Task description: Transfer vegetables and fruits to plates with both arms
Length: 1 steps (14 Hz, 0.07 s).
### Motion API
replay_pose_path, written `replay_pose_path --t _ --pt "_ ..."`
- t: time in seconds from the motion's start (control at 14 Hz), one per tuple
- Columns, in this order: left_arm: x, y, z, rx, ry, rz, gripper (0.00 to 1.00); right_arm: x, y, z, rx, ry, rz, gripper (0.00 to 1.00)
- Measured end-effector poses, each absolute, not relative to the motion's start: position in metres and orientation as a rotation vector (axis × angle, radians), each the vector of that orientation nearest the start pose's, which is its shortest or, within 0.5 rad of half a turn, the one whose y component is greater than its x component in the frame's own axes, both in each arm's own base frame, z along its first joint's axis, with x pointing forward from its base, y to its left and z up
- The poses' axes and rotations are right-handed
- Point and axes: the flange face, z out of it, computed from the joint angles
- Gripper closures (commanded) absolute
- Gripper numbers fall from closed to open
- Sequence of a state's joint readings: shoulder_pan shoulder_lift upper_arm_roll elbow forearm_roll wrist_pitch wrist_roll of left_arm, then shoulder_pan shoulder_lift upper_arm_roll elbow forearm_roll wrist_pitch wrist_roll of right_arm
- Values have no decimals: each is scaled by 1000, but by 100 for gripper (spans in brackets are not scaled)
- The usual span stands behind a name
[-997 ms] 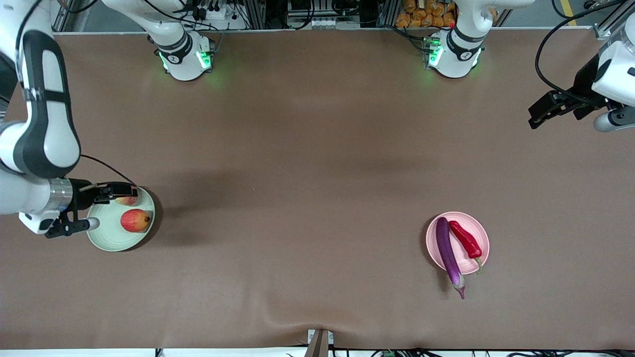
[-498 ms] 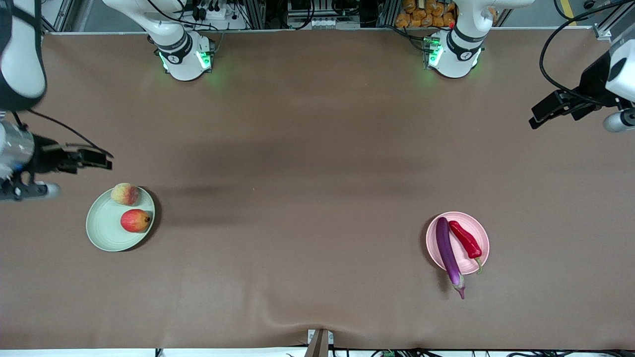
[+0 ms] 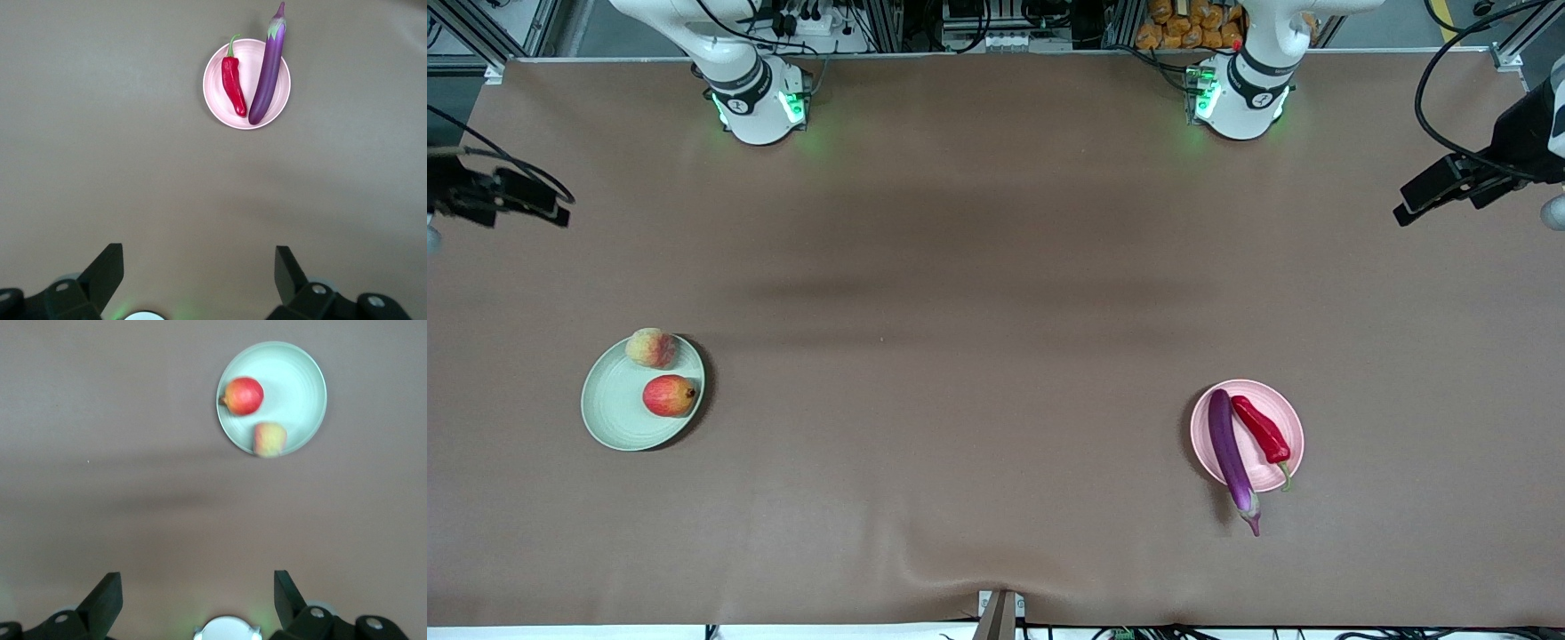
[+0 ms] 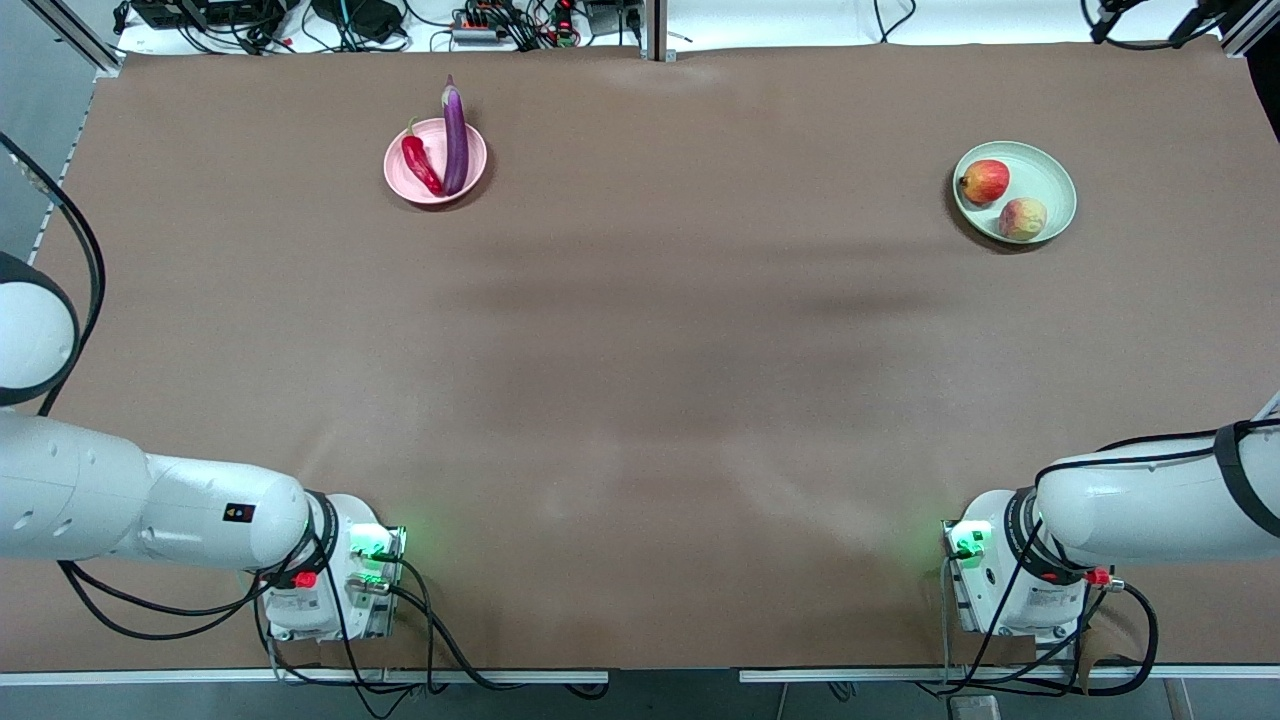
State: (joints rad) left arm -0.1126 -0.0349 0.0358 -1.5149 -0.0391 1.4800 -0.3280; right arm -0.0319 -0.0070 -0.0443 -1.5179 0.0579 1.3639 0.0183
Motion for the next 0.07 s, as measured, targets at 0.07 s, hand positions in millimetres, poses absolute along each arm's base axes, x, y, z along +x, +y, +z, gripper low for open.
replay_pose_path --t 0.07 --pt "531 -45 661 -3153 -391 32 0 526 -32 643 -3068 159 232 0"
